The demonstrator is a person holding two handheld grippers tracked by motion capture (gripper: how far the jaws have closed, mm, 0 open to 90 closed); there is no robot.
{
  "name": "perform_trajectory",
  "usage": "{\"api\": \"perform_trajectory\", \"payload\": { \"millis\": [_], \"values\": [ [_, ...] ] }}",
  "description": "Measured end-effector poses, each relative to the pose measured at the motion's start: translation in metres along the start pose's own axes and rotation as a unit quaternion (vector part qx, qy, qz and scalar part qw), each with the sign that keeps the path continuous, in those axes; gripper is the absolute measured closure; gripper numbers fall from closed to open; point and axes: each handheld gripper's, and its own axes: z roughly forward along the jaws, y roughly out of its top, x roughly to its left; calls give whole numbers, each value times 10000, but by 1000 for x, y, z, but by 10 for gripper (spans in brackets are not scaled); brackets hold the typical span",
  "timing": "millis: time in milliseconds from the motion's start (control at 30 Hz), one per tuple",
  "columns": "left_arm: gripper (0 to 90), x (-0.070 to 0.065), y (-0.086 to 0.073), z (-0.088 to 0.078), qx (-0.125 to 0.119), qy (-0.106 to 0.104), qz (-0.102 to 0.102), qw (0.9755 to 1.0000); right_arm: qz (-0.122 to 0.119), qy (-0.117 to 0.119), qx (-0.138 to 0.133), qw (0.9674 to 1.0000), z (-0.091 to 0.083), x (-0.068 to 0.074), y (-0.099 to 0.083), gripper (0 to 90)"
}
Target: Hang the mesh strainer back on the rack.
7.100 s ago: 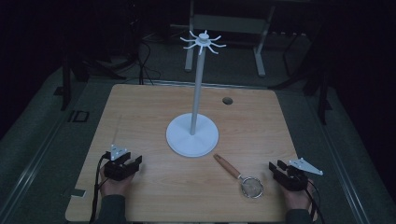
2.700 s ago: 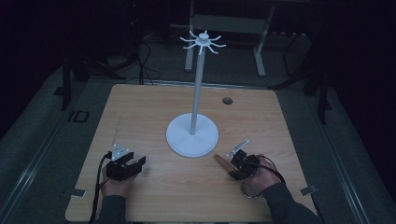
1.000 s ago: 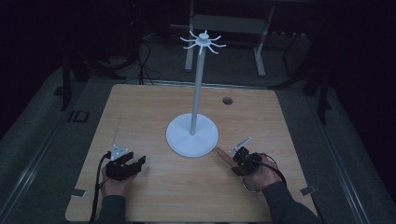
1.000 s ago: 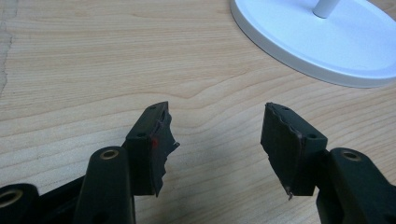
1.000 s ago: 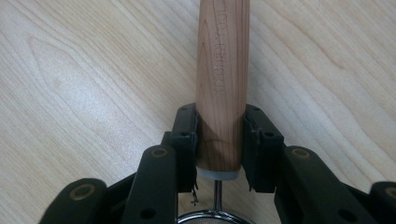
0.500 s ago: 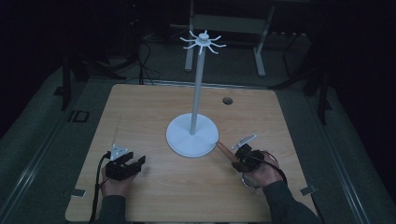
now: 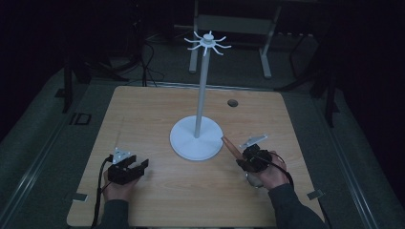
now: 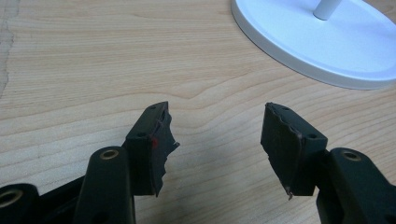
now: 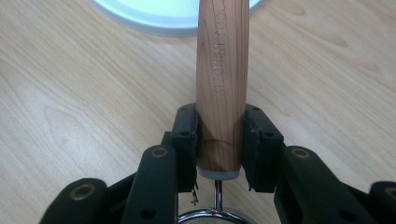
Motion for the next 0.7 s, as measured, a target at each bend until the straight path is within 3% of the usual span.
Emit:
{"api": "perform_trajectory", "payload": {
  "millis": [400, 700],
  "values": [
    [428, 0, 0, 0, -1, -2, -2, 10000, 139, -93, -543, 9984, -9, -2, 5, 690],
    [428, 0, 0, -1, -24, 15, -12, 10000, 271, -84, -1011, 9945, -16, -3, 9, 690]
  ]
}}
